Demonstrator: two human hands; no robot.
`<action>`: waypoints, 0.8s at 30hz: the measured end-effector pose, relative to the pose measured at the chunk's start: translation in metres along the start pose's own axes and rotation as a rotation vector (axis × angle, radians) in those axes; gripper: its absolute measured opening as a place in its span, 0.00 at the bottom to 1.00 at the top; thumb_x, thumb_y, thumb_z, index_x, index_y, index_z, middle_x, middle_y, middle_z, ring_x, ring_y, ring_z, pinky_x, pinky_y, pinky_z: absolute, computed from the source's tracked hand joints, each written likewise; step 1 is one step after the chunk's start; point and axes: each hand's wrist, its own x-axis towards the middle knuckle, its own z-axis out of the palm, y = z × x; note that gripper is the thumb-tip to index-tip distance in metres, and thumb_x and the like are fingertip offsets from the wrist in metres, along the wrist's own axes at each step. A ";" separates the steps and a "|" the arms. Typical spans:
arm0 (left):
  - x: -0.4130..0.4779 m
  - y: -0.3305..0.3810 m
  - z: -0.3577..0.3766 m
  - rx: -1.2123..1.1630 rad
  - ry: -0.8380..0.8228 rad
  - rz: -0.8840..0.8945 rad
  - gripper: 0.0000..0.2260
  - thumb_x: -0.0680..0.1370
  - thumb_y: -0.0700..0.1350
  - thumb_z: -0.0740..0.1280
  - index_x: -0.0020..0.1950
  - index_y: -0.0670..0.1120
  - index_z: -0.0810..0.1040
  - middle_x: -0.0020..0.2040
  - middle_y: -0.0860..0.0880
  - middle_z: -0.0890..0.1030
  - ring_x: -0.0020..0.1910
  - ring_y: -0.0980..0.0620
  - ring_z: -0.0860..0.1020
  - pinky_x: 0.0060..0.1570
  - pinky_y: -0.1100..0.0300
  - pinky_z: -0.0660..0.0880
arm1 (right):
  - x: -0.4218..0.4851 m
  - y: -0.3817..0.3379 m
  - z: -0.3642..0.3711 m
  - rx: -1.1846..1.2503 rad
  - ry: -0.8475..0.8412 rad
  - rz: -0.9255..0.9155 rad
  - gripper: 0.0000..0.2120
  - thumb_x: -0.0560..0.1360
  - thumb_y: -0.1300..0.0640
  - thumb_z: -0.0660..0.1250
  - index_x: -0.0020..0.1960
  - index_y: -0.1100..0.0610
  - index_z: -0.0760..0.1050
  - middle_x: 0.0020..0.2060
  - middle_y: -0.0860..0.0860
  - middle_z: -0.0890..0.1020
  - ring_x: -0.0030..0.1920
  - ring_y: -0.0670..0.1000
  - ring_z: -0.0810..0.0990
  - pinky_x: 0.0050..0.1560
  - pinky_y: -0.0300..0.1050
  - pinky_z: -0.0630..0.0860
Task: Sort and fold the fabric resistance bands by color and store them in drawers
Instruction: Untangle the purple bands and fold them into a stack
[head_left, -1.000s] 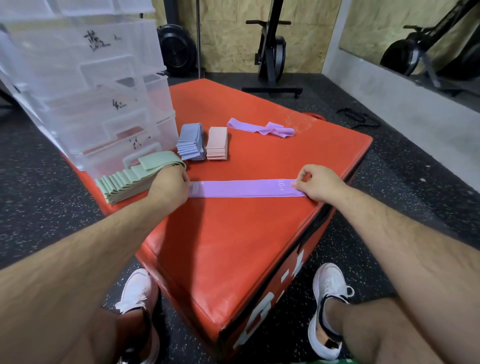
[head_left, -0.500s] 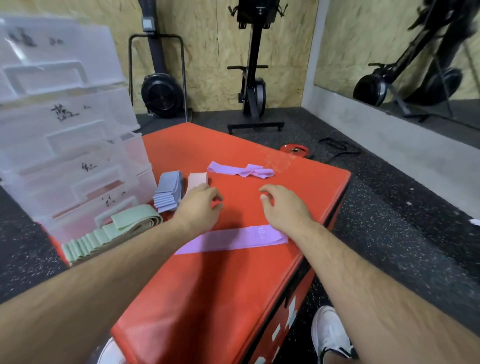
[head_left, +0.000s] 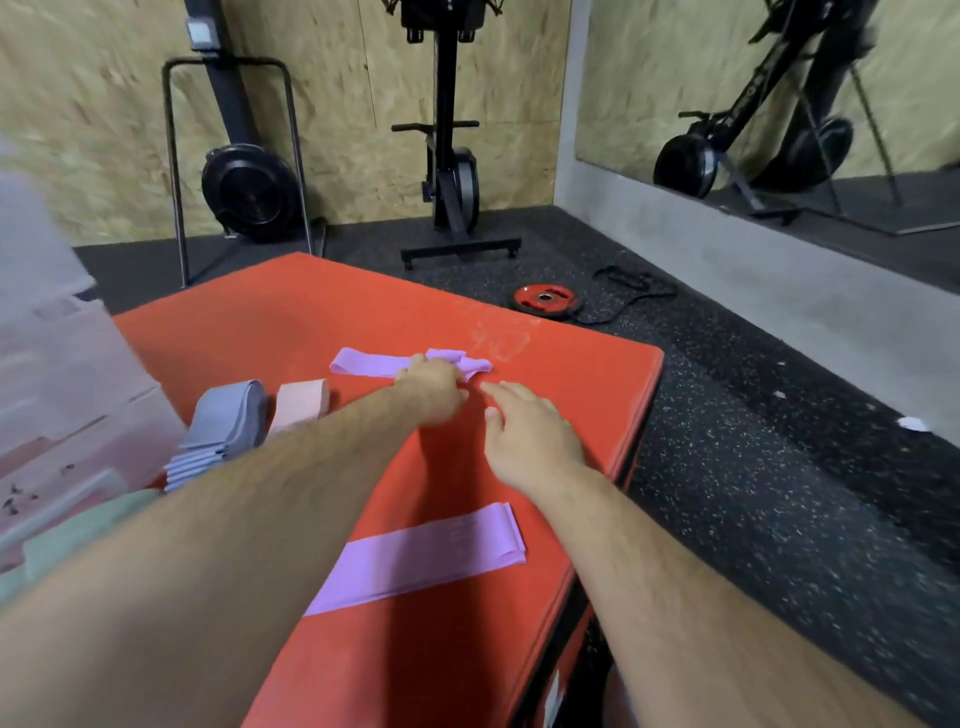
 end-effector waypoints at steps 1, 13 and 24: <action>0.000 0.000 -0.001 0.007 -0.015 0.011 0.17 0.81 0.49 0.61 0.70 0.54 0.75 0.76 0.53 0.66 0.70 0.42 0.68 0.65 0.46 0.69 | 0.001 0.000 0.000 -0.007 -0.011 0.006 0.22 0.82 0.52 0.55 0.76 0.45 0.66 0.74 0.45 0.68 0.70 0.57 0.70 0.69 0.52 0.68; -0.145 -0.014 -0.146 -0.532 0.543 0.222 0.14 0.80 0.36 0.62 0.59 0.46 0.82 0.52 0.54 0.82 0.49 0.65 0.77 0.48 0.78 0.65 | -0.020 -0.046 -0.066 0.539 0.260 -0.131 0.16 0.80 0.55 0.62 0.67 0.49 0.75 0.63 0.45 0.80 0.63 0.47 0.78 0.66 0.49 0.73; -0.321 -0.025 -0.116 -1.079 0.615 0.038 0.10 0.78 0.37 0.67 0.51 0.50 0.85 0.42 0.57 0.85 0.39 0.61 0.78 0.43 0.68 0.73 | -0.123 -0.135 -0.097 0.955 0.007 -0.268 0.07 0.76 0.65 0.72 0.46 0.54 0.77 0.37 0.49 0.81 0.35 0.45 0.80 0.42 0.40 0.77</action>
